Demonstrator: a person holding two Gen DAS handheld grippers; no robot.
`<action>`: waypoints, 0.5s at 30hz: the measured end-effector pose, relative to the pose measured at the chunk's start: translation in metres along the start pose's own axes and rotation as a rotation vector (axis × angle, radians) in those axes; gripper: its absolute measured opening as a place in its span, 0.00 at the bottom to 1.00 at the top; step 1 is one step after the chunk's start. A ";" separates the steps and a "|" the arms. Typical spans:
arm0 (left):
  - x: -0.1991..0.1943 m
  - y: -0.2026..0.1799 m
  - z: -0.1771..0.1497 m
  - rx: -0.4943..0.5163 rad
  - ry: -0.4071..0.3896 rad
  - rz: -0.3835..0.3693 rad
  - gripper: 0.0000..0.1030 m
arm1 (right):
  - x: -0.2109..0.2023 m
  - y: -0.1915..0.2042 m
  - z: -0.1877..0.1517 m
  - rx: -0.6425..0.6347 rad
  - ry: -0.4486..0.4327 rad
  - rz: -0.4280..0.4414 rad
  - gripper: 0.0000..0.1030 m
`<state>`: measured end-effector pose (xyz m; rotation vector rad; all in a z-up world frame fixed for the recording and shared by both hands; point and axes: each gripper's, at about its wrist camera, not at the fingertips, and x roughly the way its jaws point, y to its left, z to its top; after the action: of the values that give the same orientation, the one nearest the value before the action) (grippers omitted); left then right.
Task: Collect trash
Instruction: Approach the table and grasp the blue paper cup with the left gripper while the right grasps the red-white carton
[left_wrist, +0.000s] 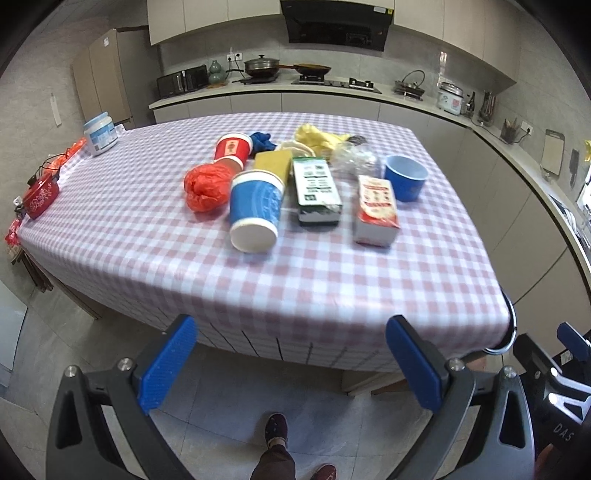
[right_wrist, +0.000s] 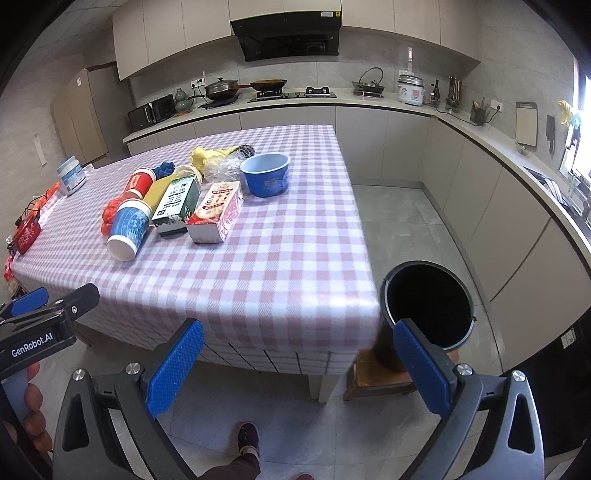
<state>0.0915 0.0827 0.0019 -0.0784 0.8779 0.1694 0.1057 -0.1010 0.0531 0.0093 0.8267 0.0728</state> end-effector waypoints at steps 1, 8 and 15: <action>0.006 0.003 0.005 0.000 0.004 0.000 1.00 | 0.004 0.003 0.003 0.001 0.003 -0.001 1.00; 0.045 0.023 0.031 -0.002 0.018 0.009 1.00 | 0.042 0.030 0.031 0.010 0.013 -0.004 1.00; 0.085 0.038 0.058 -0.008 0.045 -0.031 1.00 | 0.085 0.053 0.061 0.020 0.033 -0.009 1.00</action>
<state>0.1818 0.1377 -0.0262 -0.1042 0.9208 0.1424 0.2046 -0.0415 0.0344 0.0236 0.8609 0.0565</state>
